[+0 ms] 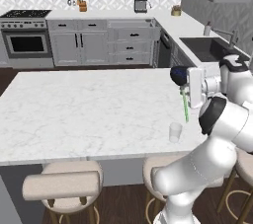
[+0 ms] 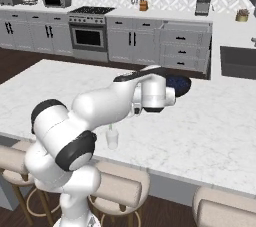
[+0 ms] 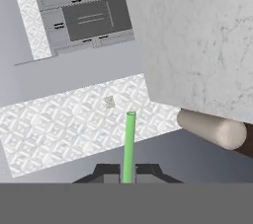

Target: Take a straw from the drawer in front and place it inside the glass cup on the dining counter.

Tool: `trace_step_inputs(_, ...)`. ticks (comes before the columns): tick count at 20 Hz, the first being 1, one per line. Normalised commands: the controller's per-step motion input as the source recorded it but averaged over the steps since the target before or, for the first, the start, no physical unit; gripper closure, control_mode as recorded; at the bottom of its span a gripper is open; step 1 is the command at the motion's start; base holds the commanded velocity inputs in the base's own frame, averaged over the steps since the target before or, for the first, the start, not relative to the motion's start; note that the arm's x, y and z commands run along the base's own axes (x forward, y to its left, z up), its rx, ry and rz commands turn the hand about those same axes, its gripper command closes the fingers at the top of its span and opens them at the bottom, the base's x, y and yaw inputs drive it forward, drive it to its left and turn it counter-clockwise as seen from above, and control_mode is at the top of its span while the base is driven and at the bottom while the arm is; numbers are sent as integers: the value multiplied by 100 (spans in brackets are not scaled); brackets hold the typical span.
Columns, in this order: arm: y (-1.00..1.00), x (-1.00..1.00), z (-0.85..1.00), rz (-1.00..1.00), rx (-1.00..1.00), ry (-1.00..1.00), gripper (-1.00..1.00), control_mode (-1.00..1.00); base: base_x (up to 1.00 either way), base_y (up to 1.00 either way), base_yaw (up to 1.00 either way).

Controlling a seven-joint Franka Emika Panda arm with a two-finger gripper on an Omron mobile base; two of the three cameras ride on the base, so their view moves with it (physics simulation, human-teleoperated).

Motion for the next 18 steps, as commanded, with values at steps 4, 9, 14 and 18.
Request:
trace_step_inputs(4,15,21,-40,0,0,2,100,-100,0,0,0)
trace_step_inputs(9,3,31,-27,0,0,0,100,-100,0,0,0)
trace_step_inputs(14,0,24,-24,0,0,0,100,-100,0,0,0)
trace_step_inputs(18,0,3,-13,1,3,0,100,-100,0,0,0)
